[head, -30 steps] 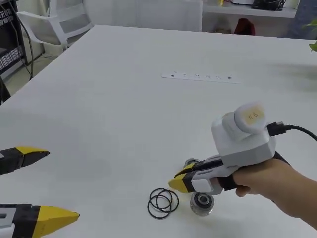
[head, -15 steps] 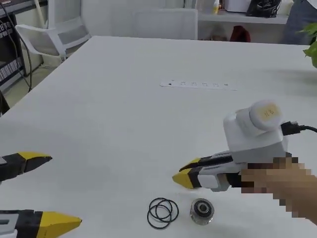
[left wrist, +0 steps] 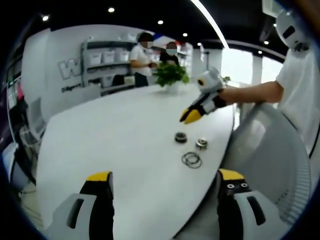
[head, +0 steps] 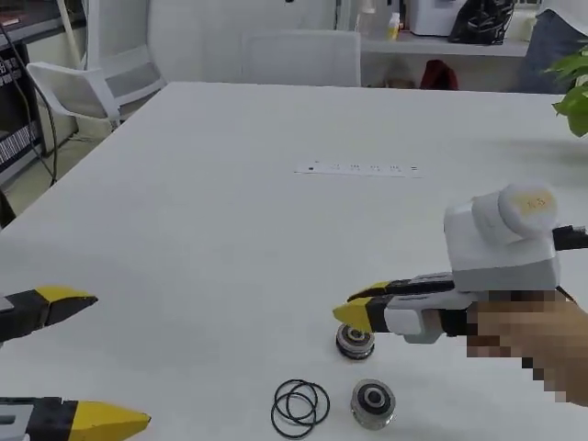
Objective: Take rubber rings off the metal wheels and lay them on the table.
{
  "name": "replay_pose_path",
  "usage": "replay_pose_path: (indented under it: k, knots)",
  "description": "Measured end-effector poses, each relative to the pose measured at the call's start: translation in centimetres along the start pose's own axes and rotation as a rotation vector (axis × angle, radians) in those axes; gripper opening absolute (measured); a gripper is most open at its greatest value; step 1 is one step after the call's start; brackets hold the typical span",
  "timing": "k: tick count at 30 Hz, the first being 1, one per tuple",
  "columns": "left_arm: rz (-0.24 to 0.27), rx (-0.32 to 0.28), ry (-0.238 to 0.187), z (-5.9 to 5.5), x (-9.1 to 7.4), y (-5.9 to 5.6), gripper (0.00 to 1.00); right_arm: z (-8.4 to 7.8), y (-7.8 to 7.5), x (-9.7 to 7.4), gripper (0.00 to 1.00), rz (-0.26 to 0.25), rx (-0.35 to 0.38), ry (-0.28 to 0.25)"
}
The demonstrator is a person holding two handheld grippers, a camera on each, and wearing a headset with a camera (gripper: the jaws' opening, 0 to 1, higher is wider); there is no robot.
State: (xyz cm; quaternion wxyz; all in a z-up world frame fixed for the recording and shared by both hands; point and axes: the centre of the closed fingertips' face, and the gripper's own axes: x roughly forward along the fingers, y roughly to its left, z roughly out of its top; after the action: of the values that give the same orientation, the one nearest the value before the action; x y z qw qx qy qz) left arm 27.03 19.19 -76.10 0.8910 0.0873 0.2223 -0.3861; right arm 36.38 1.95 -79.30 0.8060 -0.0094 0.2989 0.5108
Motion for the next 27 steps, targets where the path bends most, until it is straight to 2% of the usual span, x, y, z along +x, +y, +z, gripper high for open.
replay_pose_path:
  k: [8, 13, 18, 22, 27]
  knots:
    - [-0.006, 0.033, 0.01, 1.1, -0.1, 0.5, 0.87, 0.2, -1.6, -0.9, 0.17, -0.034, 0.013, -0.026]
    - [-0.019, 0.069, 0.009, 2.3, 0.1, 0.7, 0.87, 0.1, -2.0, -1.4, 0.17, -0.052, 0.028, -0.037]
    - [-0.059, 0.092, -0.005, 3.7, 0.5, 0.4, 0.88, -0.3, -2.7, -1.7, 0.16, -0.066, 0.031, -0.035]
    - [-0.041, 0.138, 0.004, 4.5, 0.7, 1.1, 0.87, -1.2, -3.3, -1.9, 0.16, -0.083, 0.018, -0.009]
    - [-0.036, 0.182, -0.036, 6.9, 0.8, 1.7, 0.86, -2.0, -3.9, -1.9, 0.16, -0.088, 0.03, 0.008]
